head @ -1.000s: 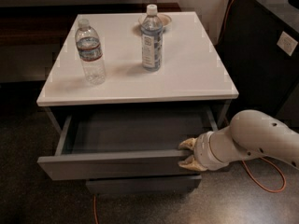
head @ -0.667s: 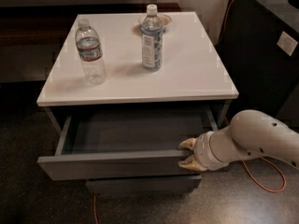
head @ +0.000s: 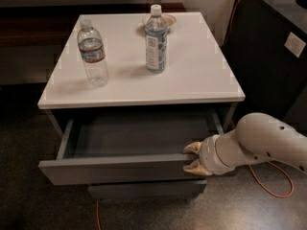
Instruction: Place blue plastic bottle into top drawer
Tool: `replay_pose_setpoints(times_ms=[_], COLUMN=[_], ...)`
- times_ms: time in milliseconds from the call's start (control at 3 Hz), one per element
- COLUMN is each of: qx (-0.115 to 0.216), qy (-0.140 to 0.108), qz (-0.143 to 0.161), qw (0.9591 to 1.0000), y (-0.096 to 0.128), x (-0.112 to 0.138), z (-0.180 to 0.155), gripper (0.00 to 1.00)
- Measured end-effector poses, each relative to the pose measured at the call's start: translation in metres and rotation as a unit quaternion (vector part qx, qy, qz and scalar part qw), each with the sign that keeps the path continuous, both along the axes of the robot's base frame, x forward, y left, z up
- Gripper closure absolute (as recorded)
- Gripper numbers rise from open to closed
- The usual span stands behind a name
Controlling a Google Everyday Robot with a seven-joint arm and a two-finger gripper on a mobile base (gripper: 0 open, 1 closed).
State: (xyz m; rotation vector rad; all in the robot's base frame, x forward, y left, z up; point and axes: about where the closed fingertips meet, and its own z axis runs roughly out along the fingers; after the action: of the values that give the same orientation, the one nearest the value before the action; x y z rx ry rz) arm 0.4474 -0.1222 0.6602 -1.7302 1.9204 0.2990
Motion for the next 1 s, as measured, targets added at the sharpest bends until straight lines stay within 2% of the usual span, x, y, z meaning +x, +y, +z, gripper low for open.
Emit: replay_pose_setpoints(times_ms=[667, 1000], qx=[0.0, 0.039], qy=[0.0, 0.009], qz=[0.0, 0.009], qw=[1.0, 0.9992], y=[0.0, -0.004], x=[0.0, -0.009], z=[0.0, 0.038], gripper=[0.17, 0.0])
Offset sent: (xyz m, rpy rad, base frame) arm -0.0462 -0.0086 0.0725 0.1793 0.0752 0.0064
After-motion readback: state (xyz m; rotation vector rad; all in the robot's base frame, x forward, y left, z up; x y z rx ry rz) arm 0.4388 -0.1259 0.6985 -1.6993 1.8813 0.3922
